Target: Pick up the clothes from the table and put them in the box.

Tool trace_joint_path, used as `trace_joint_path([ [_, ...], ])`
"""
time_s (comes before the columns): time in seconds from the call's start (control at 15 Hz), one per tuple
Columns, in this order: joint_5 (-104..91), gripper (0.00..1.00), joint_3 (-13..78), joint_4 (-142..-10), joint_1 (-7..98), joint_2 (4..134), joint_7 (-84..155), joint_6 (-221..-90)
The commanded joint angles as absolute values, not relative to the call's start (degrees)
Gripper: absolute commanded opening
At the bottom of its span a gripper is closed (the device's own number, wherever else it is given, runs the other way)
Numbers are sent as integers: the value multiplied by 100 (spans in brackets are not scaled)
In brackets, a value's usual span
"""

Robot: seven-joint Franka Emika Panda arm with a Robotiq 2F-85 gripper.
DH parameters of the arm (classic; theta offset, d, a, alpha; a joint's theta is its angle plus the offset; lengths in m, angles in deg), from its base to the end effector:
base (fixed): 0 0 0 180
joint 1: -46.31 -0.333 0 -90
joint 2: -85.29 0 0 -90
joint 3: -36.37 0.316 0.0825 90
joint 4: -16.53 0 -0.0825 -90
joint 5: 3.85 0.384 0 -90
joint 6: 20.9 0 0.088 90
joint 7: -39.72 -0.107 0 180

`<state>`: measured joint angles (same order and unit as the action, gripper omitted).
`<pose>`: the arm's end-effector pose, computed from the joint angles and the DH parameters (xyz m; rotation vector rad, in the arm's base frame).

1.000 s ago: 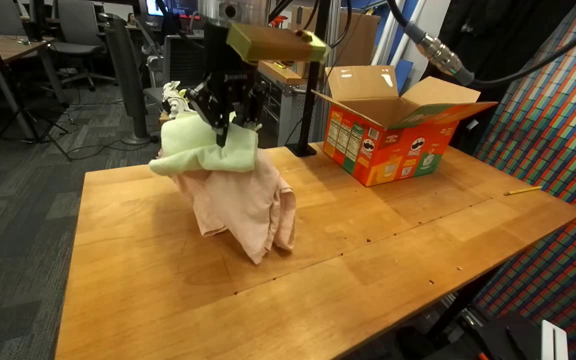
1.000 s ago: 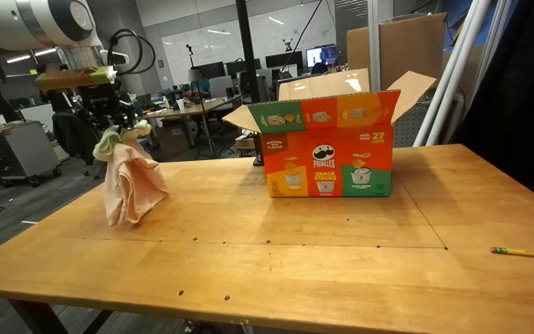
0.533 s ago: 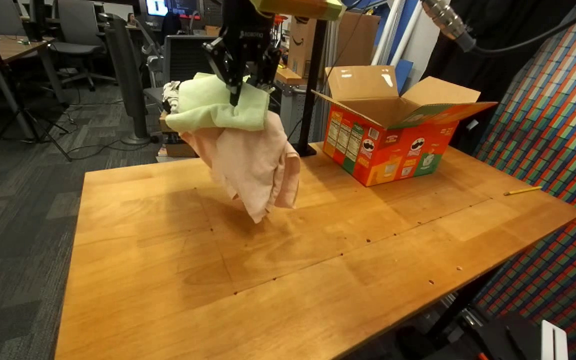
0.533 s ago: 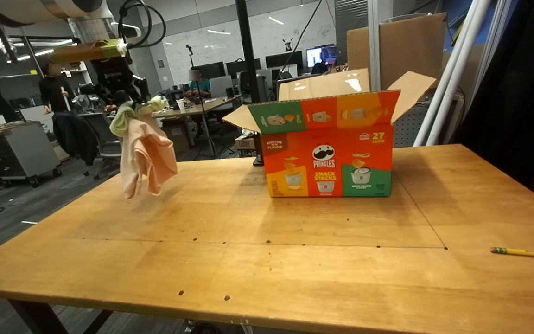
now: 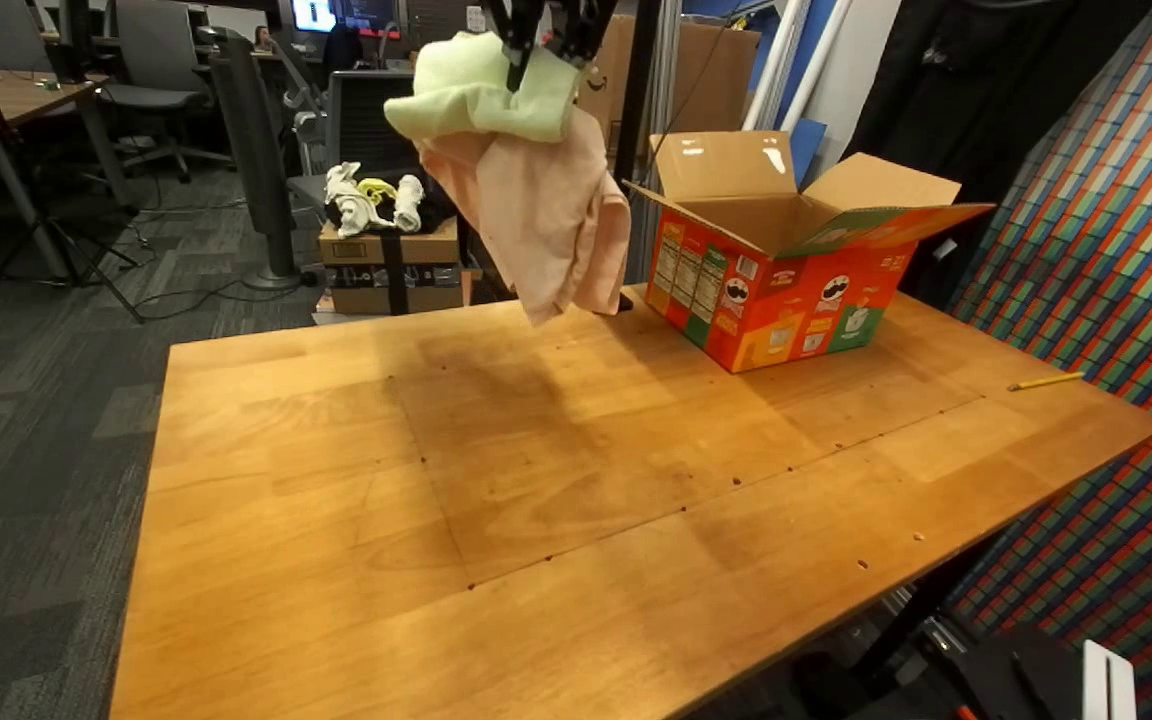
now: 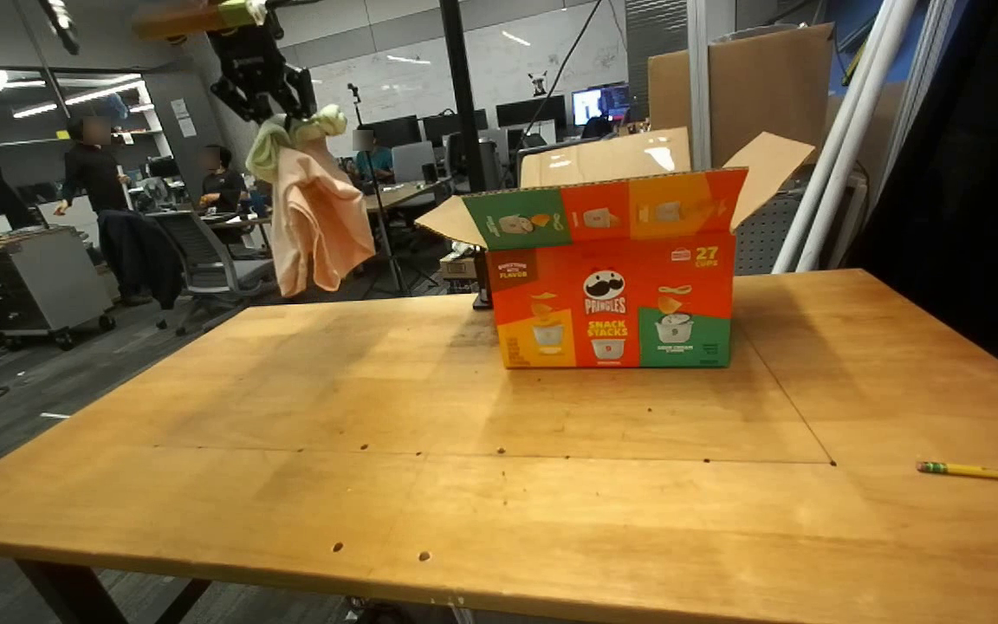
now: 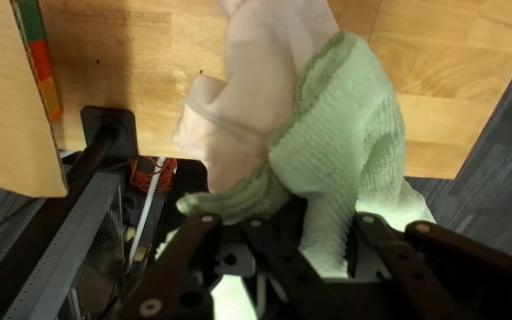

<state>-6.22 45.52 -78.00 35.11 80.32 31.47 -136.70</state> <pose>0.5798 0.2085 0.5813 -3.0466 -0.3384 -0.4370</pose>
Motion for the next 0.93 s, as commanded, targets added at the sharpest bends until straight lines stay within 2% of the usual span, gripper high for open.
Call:
trace_joint_path([
  [0.0,-728,4,4545,-7111,3516,8026,2797,-13431],
  [0.4,-1097,4,4366,-6530,3644,7959,2543,-13272],
  [0.87,-1069,4,4026,-6482,4010,8099,2497,-13193],
])
